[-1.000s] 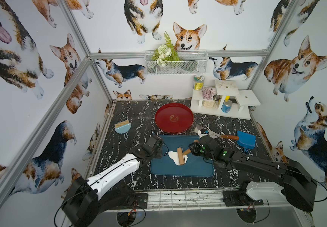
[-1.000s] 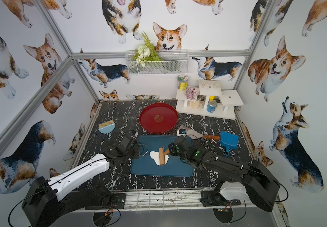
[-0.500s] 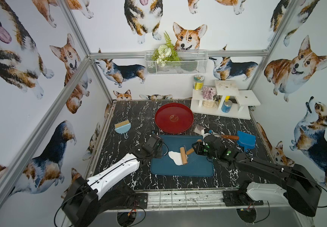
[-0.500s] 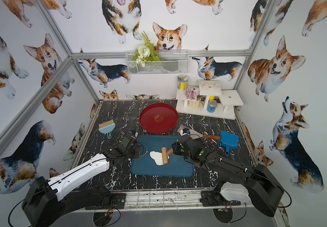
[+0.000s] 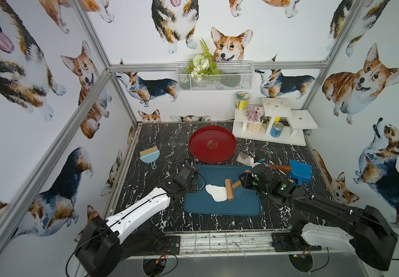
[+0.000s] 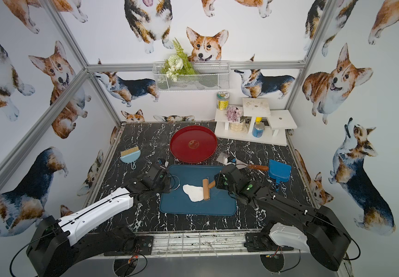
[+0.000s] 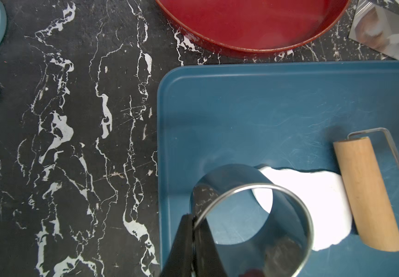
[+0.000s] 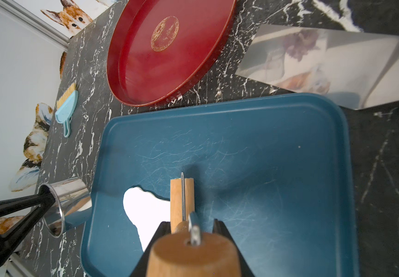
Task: Roll out the dumpling wrappers from the dough
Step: Flatten out the dough on the work surface.
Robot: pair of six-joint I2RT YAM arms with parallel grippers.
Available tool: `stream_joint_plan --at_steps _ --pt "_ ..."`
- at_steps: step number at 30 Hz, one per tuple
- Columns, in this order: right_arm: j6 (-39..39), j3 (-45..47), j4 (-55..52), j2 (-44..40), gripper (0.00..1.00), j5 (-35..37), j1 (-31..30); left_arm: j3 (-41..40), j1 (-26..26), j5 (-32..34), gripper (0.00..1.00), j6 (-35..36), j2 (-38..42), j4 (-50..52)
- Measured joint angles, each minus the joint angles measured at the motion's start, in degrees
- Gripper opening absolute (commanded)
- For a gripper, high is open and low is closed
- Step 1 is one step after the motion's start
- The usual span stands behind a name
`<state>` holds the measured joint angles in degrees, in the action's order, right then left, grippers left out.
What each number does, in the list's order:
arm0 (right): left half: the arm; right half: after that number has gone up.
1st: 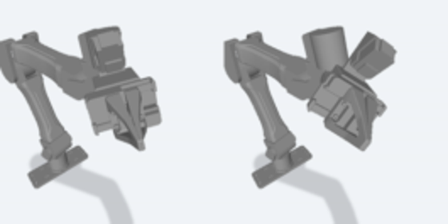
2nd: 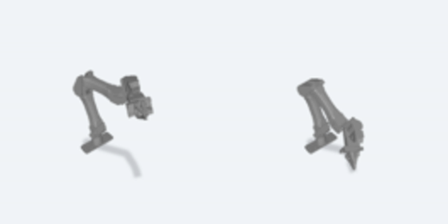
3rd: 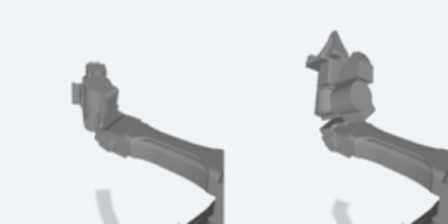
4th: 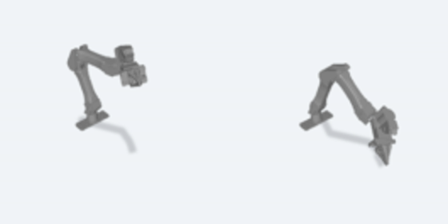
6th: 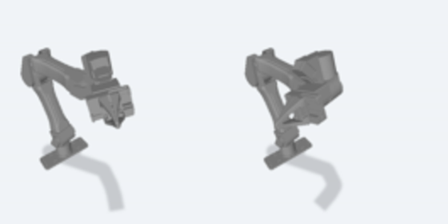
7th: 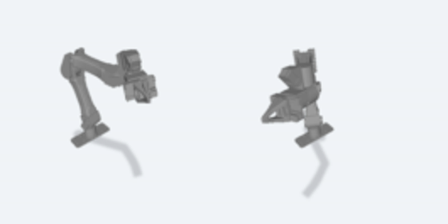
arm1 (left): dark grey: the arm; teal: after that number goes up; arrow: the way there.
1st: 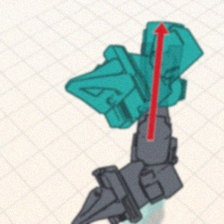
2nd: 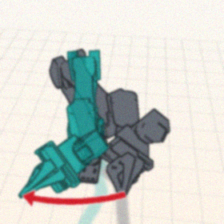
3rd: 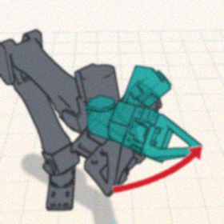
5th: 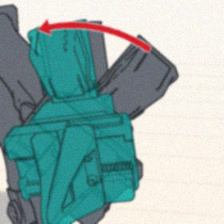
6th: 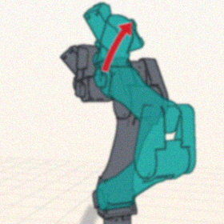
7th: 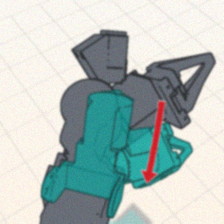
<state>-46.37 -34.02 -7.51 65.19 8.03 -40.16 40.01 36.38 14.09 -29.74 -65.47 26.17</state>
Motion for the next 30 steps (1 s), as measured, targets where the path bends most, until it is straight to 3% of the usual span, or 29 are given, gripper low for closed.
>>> stream_joint_plan --at_steps 8,14,20,24,30 --pt "0.24 -0.37 -1.11 -1.64 0.00 1.11 0.13 0.00 0.00 0.02 0.00 0.00 0.35 -0.22" --pt "3.04 -1.55 -8.70 -8.31 0.00 3.96 0.15 -0.26 0.00 0.02 0.00 0.00 0.50 -0.50" --pt "4.66 -1.57 -6.69 -12.66 0.00 1.11 0.07 -0.39 0.00 0.02 0.00 0.00 1.05 -0.50" --pt "4.24 -1.88 -1.20 -10.03 0.00 -1.57 -2.25 -0.39 -0.02 0.02 0.00 0.00 1.40 -0.57" --pt "3.96 -7.13 3.65 1.03 0.00 -1.86 -9.99 -0.39 -0.04 0.07 0.00 -0.02 1.75 -0.55"
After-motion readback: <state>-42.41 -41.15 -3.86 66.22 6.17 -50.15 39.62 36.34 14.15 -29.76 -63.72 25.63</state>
